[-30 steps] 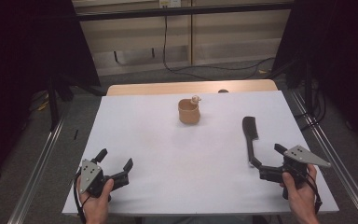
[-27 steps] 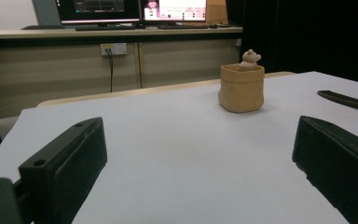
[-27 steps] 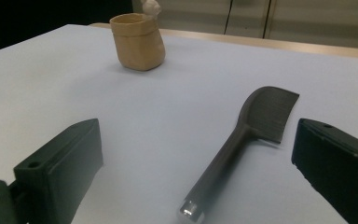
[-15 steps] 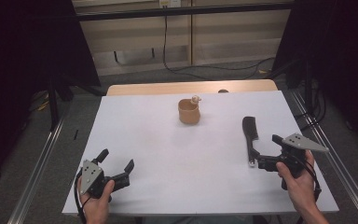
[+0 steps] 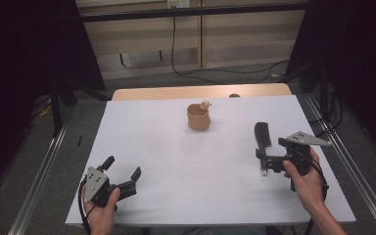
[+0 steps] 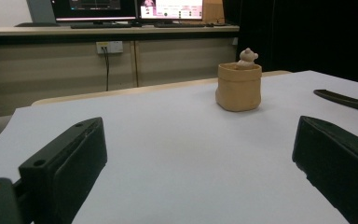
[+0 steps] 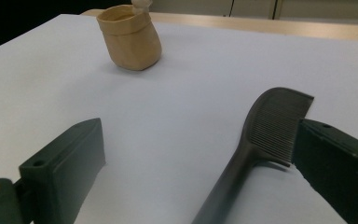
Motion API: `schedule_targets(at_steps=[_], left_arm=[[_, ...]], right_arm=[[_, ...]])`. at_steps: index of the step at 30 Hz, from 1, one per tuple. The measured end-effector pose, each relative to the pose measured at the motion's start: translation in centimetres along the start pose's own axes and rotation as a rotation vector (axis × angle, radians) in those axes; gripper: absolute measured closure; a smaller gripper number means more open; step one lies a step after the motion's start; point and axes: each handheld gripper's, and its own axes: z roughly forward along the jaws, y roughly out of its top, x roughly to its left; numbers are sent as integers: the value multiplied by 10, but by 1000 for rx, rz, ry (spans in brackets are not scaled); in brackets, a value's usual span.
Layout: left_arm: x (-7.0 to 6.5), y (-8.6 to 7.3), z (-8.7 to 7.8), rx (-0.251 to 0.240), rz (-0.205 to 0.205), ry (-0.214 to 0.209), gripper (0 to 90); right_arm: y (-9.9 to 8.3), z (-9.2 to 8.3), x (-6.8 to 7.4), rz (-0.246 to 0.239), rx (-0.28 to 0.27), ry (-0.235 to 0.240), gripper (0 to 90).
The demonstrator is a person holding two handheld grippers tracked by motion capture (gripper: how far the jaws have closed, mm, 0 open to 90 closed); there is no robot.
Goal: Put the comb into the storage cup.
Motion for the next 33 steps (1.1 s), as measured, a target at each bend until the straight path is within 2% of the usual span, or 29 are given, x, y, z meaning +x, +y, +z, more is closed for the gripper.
schedule_targets(at_steps=[2, 8, 9, 11, 14, 18, 19, 21, 27, 29, 30, 31, 33], left_arm=[[0, 0, 0, 4, 2, 0, 31], [0, -1, 0, 7, 4, 2, 31], [0, -1, 1, 9, 5, 2, 31], [0, -1, 1, 8, 5, 1, 31], [0, -1, 0, 7, 7, 2, 31], [0, -1, 2, 13, 4, -2, 31], [0, -1, 1, 5, 4, -6, 31], [-1, 0, 1, 3, 8, -6, 31], [1, -1, 2, 13, 8, -5, 31], [0, -1, 2, 13, 12, -5, 31], [0, -1, 2, 9, 8, -6, 31], [0, -1, 2, 14, 9, -12, 31], [0, -2, 3, 15, 10, -13, 31]], right_arm=[[1, 2, -1, 9, 11, 10, 25], [8, 11, -6, -3, 62, -26, 34], [10, 13, -9, -2, 78, -49, 39], [10, 16, -11, 4, 100, -52, 37], [8, 21, -12, -14, 141, -59, 39], [7, 25, -12, -26, 165, -73, 40], [10, 27, -14, -9, 171, -95, 49], [12, 30, -17, 8, 174, -89, 47], [16, 37, -21, 50, 234, -105, 56], [18, 41, -23, 63, 290, -78, 94], [18, 41, -23, 63, 290, -78, 94], [19, 44, -24, 78, 318, -58, 109], [20, 45, -24, 84, 338, -63, 126]])
